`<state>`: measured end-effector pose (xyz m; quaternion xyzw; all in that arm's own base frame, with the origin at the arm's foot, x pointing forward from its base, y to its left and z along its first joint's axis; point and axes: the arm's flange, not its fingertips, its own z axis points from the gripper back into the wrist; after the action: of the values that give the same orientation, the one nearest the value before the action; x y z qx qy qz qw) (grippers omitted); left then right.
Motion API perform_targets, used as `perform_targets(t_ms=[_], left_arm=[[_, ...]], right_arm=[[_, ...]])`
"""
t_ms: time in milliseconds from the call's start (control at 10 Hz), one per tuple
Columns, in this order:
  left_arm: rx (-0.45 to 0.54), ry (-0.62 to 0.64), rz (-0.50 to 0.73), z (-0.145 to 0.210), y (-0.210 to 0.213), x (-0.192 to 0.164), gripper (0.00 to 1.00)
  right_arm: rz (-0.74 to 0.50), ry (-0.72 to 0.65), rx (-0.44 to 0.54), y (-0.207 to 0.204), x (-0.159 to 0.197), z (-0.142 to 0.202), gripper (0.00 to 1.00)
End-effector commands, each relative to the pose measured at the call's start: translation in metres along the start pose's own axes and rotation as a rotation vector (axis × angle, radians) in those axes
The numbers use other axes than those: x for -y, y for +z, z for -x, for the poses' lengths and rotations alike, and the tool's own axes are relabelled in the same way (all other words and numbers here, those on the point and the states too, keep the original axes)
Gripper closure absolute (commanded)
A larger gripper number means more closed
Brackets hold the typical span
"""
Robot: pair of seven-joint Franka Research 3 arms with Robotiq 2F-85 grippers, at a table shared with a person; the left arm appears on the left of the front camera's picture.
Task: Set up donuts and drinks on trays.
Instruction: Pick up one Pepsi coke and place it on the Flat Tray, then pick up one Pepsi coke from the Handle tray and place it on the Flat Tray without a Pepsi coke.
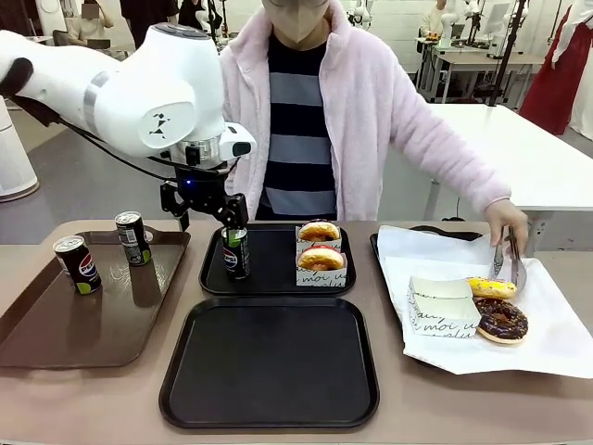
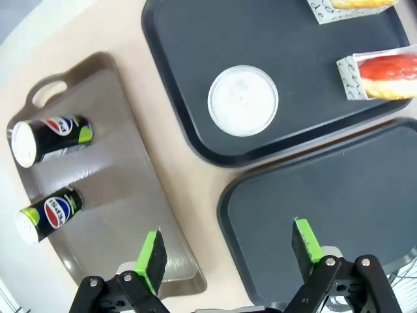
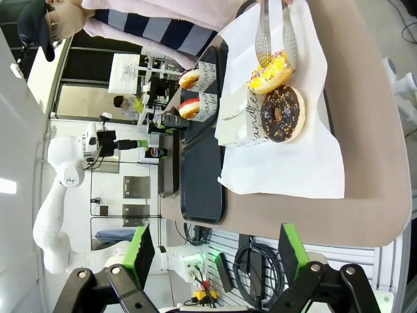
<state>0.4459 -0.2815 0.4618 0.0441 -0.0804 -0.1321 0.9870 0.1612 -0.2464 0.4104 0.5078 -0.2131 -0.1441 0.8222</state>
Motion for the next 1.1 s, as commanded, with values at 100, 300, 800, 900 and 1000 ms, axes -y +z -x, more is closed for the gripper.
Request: perform_targets(t_ms=[100,300,800,900,1000], left_arm=[[0.0,0.0,0.0,0.0,0.0,0.0,0.0],[0.0,0.0,0.0,0.0,0.0,0.0,0.0],[-0.001,0.105,0.041,0.047,0.044,-0.124,0.0],[-0.016,0.138,0.06,0.051,0.05,-0.148,0.0],[-0.047,0.153,0.061,0.044,0.053,-0.178,0.0]], right_arm=[[-0.007,0.002,-0.007,-0.001,0.001,0.001,0.0],[-0.007,0.002,-0.007,-0.001,0.001,0.001,0.0],[-0.007,0.002,-0.007,-0.001,0.001,0.001,0.0],[-0.007,0.002,-0.007,-0.001,0.001,0.001,0.0],[-0.007,0.002,-0.007,-0.001,0.001,0.001,0.0]])
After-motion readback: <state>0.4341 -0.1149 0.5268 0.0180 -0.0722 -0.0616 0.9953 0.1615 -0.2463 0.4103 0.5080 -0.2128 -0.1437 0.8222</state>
